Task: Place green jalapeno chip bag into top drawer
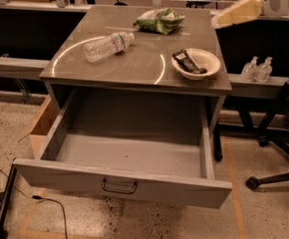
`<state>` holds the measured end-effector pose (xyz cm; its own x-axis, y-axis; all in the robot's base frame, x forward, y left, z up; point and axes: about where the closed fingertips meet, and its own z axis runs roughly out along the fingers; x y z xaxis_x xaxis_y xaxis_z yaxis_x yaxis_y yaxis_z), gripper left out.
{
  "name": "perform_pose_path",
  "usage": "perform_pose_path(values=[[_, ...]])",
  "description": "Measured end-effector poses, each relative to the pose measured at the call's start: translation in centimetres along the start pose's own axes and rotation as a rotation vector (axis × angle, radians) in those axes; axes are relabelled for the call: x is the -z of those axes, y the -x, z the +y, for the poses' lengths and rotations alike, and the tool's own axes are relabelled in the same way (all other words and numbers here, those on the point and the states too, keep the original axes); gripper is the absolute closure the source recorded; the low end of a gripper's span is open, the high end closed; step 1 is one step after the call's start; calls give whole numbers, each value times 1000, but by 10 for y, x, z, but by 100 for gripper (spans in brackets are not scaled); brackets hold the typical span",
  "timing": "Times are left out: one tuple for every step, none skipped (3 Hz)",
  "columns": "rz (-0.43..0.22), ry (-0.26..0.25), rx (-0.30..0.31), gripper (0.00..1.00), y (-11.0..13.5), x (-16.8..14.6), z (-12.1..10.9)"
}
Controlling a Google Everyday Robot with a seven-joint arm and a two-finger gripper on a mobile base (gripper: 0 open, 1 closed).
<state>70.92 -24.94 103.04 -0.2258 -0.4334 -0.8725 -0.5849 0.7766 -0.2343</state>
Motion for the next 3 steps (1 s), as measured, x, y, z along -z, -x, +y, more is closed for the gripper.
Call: perform_pose_path(values=[[-80, -19, -43, 0, 25, -58, -25], [-35, -4, -67, 0, 34, -129, -25], [129, 1, -101, 0, 14, -191, -10]])
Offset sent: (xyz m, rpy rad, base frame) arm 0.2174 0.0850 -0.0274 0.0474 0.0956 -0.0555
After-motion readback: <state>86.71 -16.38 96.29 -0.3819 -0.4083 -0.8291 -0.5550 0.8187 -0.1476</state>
